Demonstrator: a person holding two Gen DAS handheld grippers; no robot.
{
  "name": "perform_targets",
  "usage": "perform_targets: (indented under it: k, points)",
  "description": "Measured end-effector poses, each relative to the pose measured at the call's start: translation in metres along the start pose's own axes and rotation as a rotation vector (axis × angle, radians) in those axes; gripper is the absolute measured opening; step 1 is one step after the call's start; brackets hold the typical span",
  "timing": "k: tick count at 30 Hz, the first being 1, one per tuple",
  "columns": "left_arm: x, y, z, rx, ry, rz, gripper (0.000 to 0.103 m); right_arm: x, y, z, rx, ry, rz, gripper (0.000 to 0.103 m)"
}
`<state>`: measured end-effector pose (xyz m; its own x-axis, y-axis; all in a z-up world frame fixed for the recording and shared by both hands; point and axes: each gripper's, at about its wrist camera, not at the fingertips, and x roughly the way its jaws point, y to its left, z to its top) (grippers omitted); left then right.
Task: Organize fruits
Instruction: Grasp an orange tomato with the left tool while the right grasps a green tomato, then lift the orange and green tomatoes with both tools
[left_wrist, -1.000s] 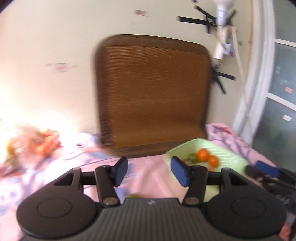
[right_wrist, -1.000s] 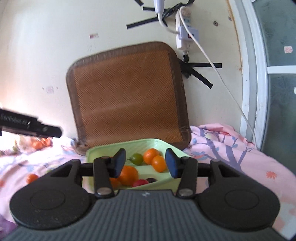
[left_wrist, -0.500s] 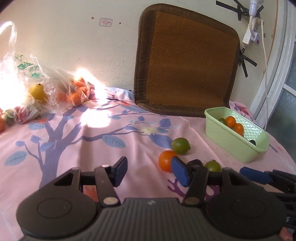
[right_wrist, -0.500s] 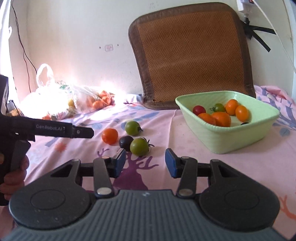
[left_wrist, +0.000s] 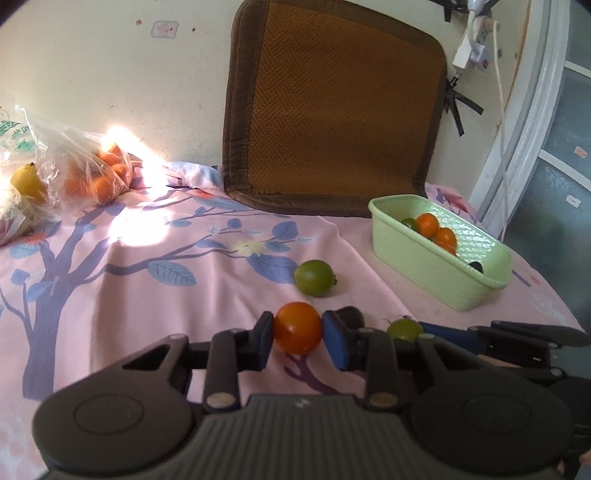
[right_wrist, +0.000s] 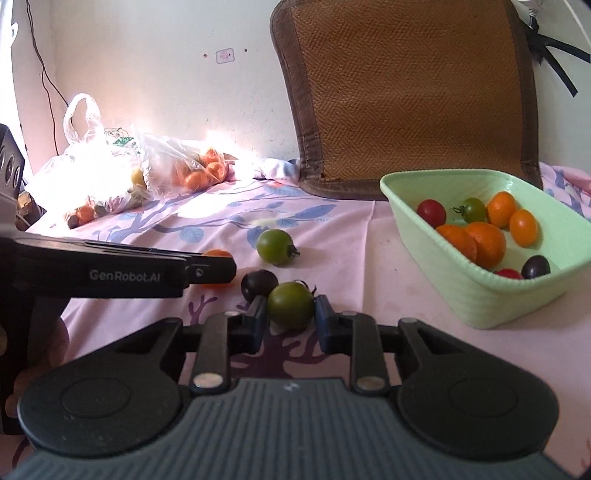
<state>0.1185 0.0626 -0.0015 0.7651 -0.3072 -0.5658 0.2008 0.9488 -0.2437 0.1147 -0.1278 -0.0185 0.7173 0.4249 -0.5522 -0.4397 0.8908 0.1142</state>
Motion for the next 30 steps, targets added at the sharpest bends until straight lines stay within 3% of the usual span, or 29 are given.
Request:
perform_targets:
  k: [8, 13, 17, 25, 29, 30]
  points:
    - [-0.054, -0.052, -0.056, 0.055, 0.014, -0.139, 0.030, -0.080, -0.001, -0.047, 0.081, -0.056, -0.020, 0.031]
    - [-0.054, -0.077, -0.075, 0.098, 0.031, -0.143, 0.031, -0.108, -0.001, -0.073, 0.070, -0.074, -0.105, 0.031]
    - [-0.058, -0.084, -0.077, 0.129, 0.016, -0.117, 0.057, -0.111, -0.005, -0.085, 0.083, -0.069, -0.138, 0.031]
    - [-0.062, -0.085, -0.079, 0.146, 0.012, -0.094, 0.057, -0.115, -0.005, -0.090, 0.085, -0.082, -0.142, 0.033]
    - [-0.058, -0.090, -0.078, 0.169, 0.025, -0.092, 0.052, -0.115, -0.006, -0.091, 0.088, -0.089, -0.137, 0.035]
    - [-0.056, -0.092, -0.079, 0.175, 0.030, -0.090, 0.046, -0.115, -0.006, -0.091, 0.089, -0.092, -0.137, 0.036]
